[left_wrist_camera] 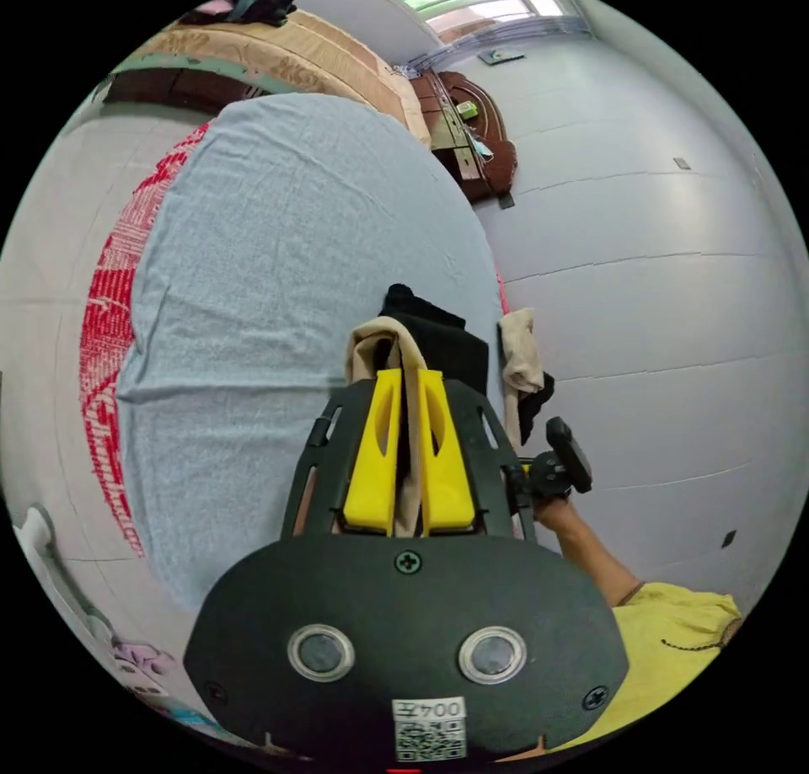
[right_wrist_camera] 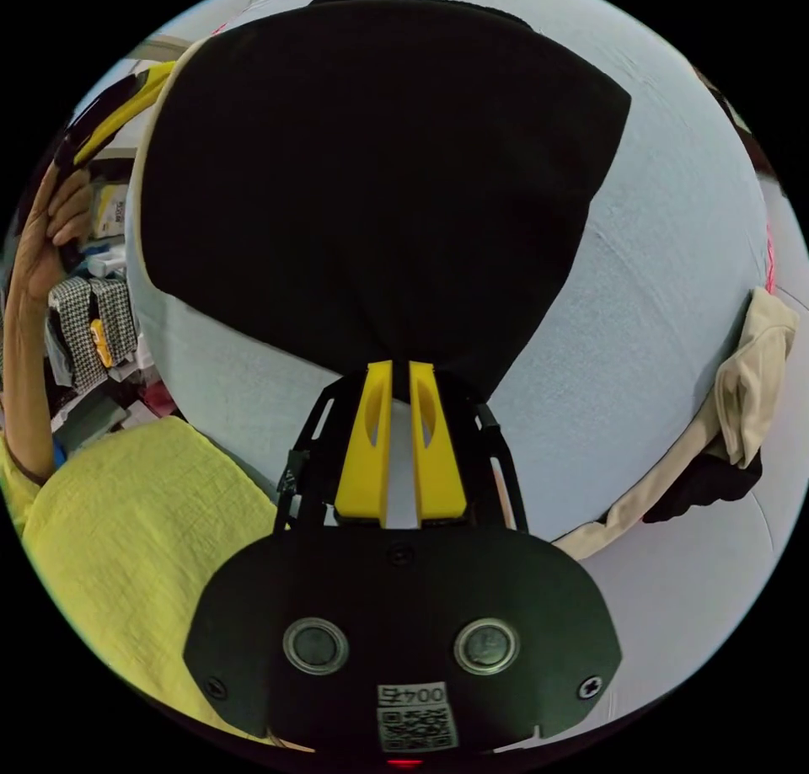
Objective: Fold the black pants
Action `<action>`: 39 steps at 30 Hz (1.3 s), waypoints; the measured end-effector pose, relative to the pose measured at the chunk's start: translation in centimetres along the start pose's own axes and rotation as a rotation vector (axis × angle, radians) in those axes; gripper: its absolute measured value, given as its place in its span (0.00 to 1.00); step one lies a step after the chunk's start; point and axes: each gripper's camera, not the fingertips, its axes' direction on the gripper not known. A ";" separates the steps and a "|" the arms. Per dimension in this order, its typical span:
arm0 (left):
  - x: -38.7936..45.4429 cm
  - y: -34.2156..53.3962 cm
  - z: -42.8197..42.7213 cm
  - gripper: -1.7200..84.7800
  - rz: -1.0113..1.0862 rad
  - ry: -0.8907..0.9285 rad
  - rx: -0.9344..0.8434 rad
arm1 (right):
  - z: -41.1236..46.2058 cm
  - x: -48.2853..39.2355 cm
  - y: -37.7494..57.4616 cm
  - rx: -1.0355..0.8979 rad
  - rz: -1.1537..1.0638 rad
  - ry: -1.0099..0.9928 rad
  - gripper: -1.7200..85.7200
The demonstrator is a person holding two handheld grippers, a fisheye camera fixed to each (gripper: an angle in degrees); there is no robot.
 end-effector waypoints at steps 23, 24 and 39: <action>1.0 -7.6 2.0 0.06 -0.010 -0.008 -0.074 | 0.9 6.4 4.3 0.014 0.023 -0.121 0.06; 1.6 -8.0 2.6 0.06 0.032 -0.065 -0.107 | 0.9 6.6 4.5 0.017 0.020 -0.123 0.06; 1.4 0.7 7.4 0.03 0.050 0.059 -0.078 | 0.0 11.6 7.5 0.039 0.017 -0.162 0.05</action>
